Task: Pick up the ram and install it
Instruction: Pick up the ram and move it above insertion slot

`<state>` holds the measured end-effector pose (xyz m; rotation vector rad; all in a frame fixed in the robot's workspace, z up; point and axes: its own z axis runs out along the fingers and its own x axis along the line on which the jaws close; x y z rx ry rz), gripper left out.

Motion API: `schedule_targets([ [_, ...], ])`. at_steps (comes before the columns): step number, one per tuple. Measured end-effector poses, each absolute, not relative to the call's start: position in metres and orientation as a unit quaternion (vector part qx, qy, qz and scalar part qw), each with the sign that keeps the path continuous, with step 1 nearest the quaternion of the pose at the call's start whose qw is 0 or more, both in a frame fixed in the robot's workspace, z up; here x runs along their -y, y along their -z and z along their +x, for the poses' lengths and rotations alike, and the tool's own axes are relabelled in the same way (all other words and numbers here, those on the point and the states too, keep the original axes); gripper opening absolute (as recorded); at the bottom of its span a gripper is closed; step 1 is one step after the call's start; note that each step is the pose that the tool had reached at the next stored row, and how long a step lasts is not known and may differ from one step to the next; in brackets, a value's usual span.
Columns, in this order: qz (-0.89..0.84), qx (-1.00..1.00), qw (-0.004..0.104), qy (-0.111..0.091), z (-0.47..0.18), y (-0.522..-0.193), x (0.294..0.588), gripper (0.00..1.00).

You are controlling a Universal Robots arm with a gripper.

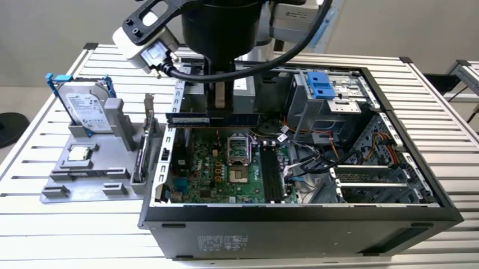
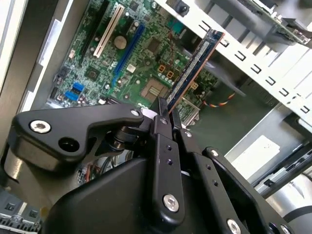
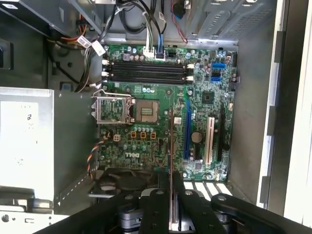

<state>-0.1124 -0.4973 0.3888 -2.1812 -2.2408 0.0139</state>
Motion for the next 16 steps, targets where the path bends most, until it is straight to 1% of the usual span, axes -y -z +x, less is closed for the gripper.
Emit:
schedule_targets([
  [16,-0.698,0.717,0.008,-0.005,-0.077,-0.389,0.497,0.0],
])
